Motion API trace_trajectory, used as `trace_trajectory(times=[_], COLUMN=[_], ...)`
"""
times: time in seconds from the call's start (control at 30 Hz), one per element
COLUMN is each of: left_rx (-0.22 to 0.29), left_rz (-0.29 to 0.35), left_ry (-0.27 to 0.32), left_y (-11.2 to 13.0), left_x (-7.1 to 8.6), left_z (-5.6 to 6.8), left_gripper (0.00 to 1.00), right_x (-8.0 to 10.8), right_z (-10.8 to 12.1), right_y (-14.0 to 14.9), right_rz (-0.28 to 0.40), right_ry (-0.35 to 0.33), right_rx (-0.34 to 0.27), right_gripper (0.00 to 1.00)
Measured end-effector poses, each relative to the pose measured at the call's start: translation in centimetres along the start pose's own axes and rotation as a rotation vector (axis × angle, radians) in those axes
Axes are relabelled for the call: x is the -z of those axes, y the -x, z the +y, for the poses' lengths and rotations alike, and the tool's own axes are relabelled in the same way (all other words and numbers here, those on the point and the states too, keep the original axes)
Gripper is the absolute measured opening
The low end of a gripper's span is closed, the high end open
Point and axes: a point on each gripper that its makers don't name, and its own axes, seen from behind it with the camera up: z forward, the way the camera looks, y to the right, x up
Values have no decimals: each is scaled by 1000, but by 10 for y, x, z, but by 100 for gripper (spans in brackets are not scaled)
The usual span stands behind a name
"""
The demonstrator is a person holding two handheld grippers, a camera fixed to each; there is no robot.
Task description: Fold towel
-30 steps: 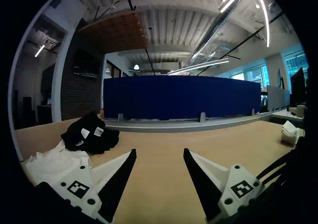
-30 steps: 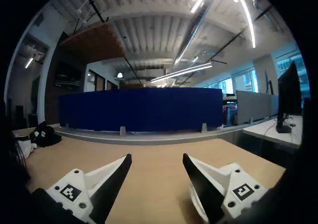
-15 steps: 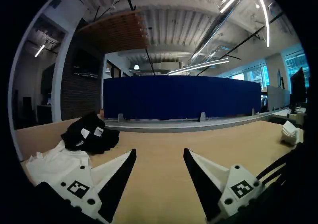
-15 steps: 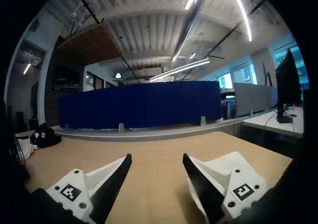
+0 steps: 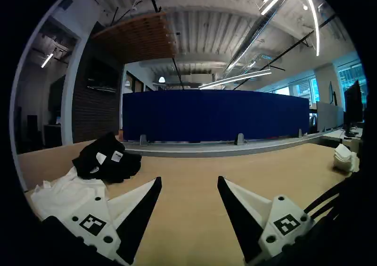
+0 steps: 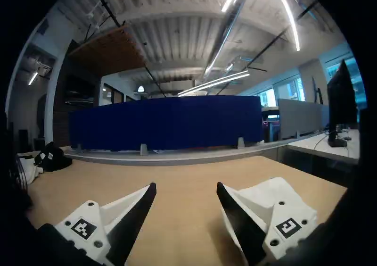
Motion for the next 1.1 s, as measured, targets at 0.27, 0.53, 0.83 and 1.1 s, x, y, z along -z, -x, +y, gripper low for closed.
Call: trace_trajectory(times=[0.27, 0.53, 0.83, 1.1], left_rx=[0, 0, 0, 0], left_rz=[0, 0, 0, 0], left_ry=[0, 0, 0, 0], left_y=[0, 0, 0, 0], left_x=[0, 0, 0, 0], left_z=[1, 1, 0, -1], left_gripper=[87, 87, 87, 88], right_x=[-2, -5, -6, -6], right_z=[-4, -4, -4, -4], right_y=[3, 9, 11, 11], right_rz=[0, 0, -2, -2], right_ry=[-8, -2, -3, -2], right_rx=[24, 50, 54, 54], right_gripper=[99, 99, 100, 100])
